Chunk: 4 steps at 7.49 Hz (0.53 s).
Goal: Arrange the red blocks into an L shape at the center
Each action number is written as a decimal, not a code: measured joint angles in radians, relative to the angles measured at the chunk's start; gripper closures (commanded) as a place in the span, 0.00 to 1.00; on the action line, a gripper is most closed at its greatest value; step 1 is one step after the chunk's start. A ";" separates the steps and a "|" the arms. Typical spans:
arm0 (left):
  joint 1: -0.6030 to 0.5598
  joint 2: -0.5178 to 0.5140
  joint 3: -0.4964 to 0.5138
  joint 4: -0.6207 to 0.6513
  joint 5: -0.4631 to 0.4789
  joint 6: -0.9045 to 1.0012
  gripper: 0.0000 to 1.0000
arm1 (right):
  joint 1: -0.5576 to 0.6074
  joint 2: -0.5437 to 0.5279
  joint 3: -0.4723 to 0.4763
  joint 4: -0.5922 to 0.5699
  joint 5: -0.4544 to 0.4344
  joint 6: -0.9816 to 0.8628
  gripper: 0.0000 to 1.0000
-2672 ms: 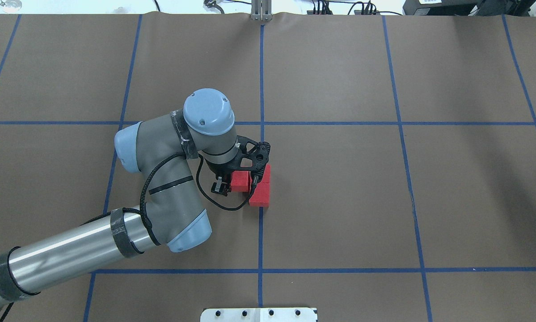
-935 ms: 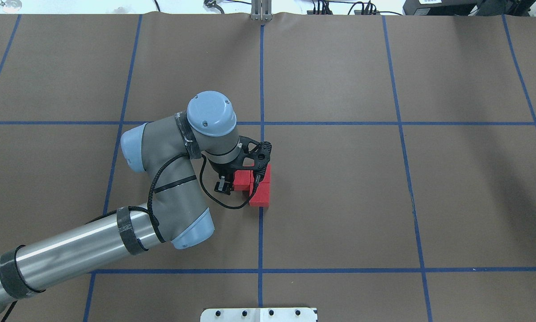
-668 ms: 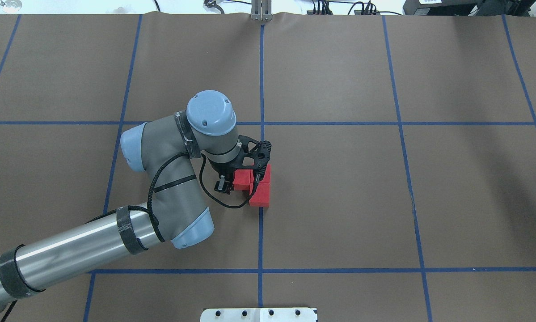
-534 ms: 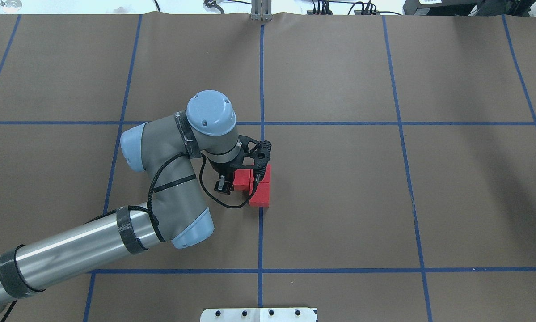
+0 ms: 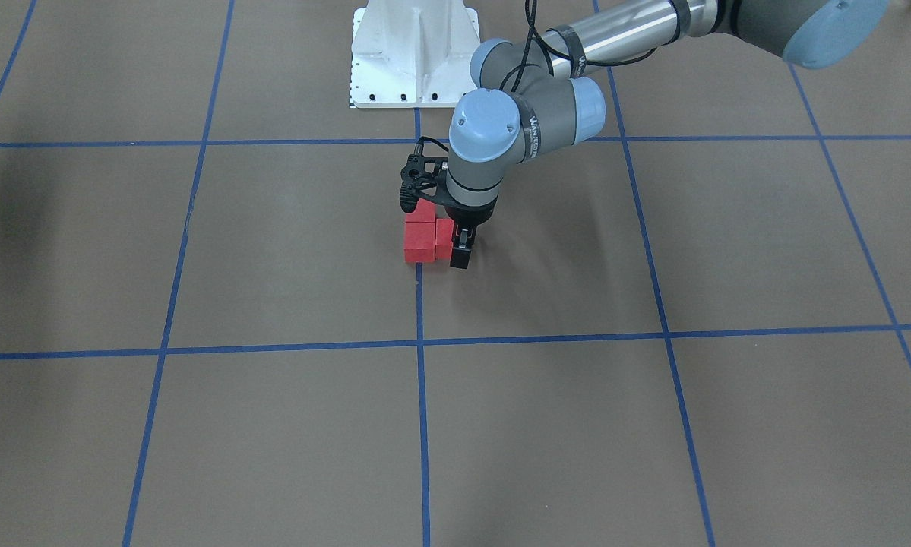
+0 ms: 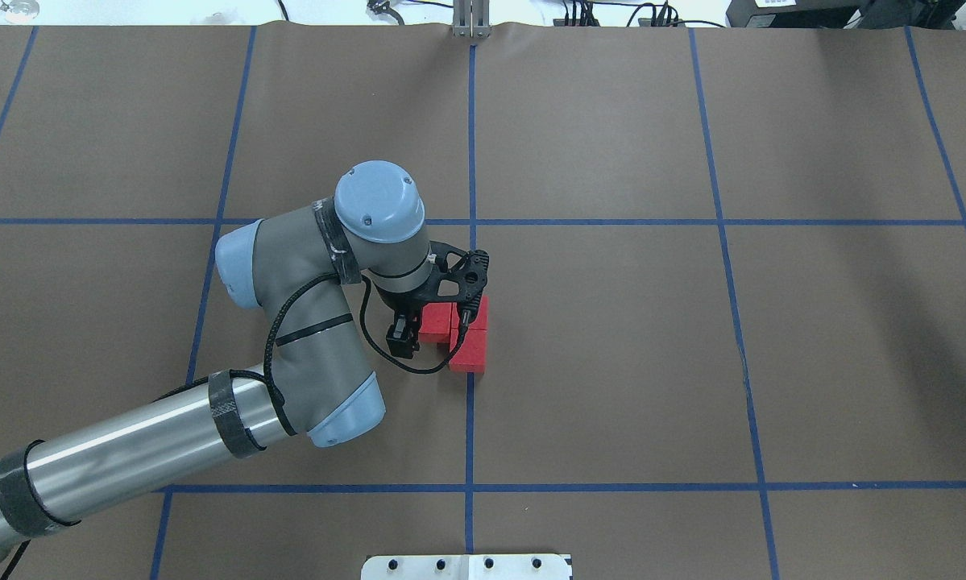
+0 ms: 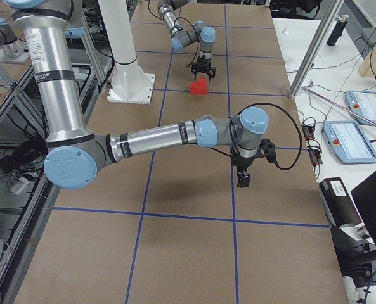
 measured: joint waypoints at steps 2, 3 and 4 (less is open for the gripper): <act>-0.024 0.000 -0.021 0.002 -0.001 -0.009 0.00 | 0.000 -0.001 0.000 0.000 0.000 0.000 0.01; -0.051 -0.001 -0.031 0.003 -0.002 -0.031 0.00 | 0.000 -0.002 -0.001 0.000 0.000 0.000 0.01; -0.086 -0.001 -0.037 0.004 -0.002 -0.060 0.00 | 0.002 -0.003 -0.001 0.000 0.000 -0.001 0.01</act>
